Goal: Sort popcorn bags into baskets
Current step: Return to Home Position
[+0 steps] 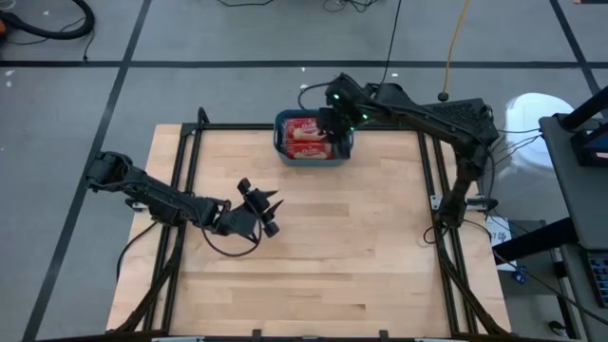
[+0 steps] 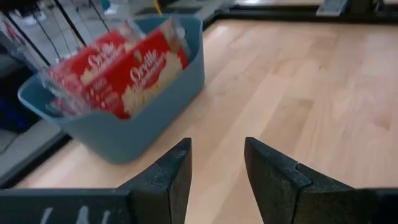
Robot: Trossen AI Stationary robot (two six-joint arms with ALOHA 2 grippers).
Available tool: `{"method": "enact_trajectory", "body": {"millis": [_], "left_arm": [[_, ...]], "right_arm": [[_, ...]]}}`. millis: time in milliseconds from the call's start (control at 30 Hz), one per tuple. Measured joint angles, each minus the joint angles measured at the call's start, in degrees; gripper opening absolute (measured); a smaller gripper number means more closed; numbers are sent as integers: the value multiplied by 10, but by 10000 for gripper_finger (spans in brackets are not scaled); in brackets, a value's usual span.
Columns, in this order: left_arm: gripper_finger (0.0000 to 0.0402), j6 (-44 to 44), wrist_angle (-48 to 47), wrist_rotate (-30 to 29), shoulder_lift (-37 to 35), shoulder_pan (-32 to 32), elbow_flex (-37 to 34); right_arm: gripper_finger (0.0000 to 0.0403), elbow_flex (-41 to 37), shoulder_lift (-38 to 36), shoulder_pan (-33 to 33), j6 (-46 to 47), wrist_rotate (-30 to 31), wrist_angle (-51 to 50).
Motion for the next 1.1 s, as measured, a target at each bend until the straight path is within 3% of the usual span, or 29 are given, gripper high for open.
{"method": "enact_trajectory", "body": {"millis": [133,233,367,600,867,1000,1100], "left_arm": [[152,64,65,18,-3,11,0],[152,113,104,57,-19,19,0],[152,157,115,66,-50,27,0],[152,208,116,119,-103,53,0],[152,247,139,231,-118,96,0],[149,247,138,245,-117,117,0],[122,255,130,253,-117,122,0]], "right_arm": [[93,-97,-73,29,35,1,77],[93,-204,-146,56,57,3,174],[87,-346,-244,88,72,21,310],[20,-564,-374,119,73,32,557],[10,-720,-451,132,63,31,696],[2,-780,-478,142,39,31,748],[1,-816,-496,144,37,31,783]]}}
